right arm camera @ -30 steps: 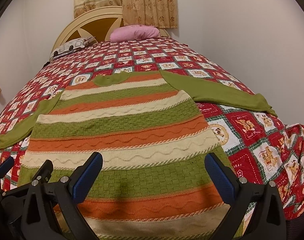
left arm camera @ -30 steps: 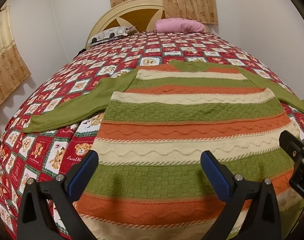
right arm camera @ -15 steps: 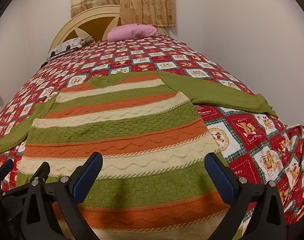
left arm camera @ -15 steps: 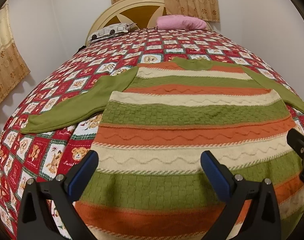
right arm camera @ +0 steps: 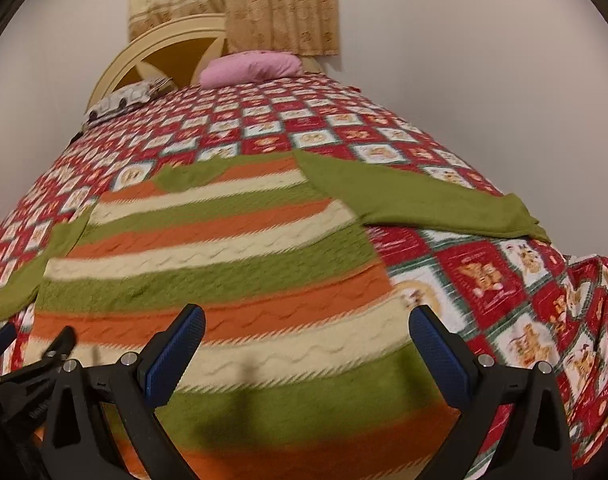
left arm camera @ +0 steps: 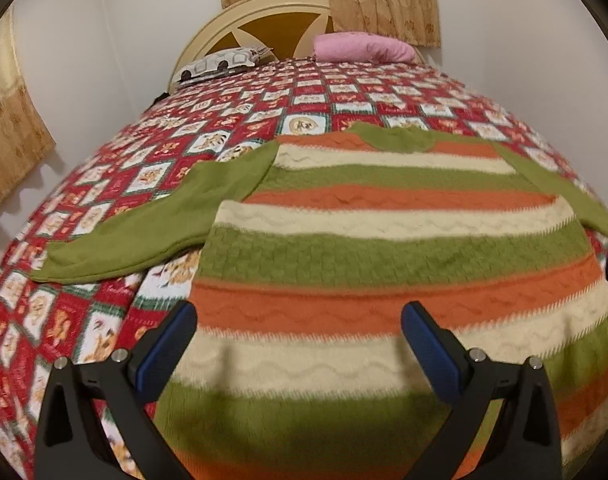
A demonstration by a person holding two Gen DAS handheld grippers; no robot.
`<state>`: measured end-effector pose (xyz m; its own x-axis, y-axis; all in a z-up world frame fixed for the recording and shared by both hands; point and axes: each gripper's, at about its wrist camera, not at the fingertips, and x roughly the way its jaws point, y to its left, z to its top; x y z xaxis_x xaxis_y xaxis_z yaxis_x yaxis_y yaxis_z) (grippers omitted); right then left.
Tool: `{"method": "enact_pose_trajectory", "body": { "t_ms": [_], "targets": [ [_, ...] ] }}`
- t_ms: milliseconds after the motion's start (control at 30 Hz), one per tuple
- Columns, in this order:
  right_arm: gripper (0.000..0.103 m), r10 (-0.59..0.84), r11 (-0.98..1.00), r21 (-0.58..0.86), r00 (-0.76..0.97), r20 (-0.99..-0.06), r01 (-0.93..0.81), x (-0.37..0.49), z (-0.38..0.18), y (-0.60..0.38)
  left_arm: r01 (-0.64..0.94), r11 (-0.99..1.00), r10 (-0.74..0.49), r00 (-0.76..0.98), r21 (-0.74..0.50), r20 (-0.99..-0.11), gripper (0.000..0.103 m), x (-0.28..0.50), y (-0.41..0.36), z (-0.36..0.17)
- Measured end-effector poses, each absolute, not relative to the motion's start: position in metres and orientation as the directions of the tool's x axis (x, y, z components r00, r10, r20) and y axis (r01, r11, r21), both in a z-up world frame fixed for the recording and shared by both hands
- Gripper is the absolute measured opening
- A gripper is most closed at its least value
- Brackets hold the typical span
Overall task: Fold small clothes
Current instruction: 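Grasp the green sleeve cuff with the right tool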
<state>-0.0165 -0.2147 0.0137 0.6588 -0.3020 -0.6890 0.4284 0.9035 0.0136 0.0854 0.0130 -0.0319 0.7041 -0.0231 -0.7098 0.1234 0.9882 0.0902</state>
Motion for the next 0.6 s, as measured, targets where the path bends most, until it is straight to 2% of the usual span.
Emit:
{"method": "enact_pose_trajectory", "body": {
  "t_ms": [200,333,467,500,567,600],
  "targets": [
    [0.101,-0.338,0.844,0.086,0.649,-0.681,0.53,-0.026,0.021,-0.287,0.015,0.997,0.046,0.692,0.078,-0.721,0.103,0.126,0.04,-0.043],
    [0.089,-0.42,0.75,0.105,0.593,-0.687,0.653,-0.038,0.025,-0.364,-0.016,0.999,0.036,0.672,0.034,-0.739,0.103,0.138,0.052,-0.055],
    [0.089,-0.42,0.622,0.227,0.563,-0.711,0.75,-0.053,0.017,-0.438,-0.026,0.999,0.0,0.633,-0.021,-0.774,0.103,0.144,0.058,-0.068],
    [0.086,-0.41,0.563,0.286,0.562,-0.719,0.776,-0.06,0.012,-0.464,-0.026,0.999,-0.007,0.632,-0.03,-0.775,0.103,0.143,0.058,-0.068],
    [0.073,-0.411,0.447,0.356,0.541,-0.733,0.821,-0.071,0.002,-0.507,-0.028,0.998,-0.02,0.625,-0.047,-0.78,0.103,0.144,0.059,-0.069],
    [0.061,-0.41,0.416,0.367,0.532,-0.741,0.832,-0.073,-0.002,-0.52,-0.029,0.998,-0.025,0.622,-0.055,-0.783,0.103,0.143,0.059,-0.07]
  ]
}}
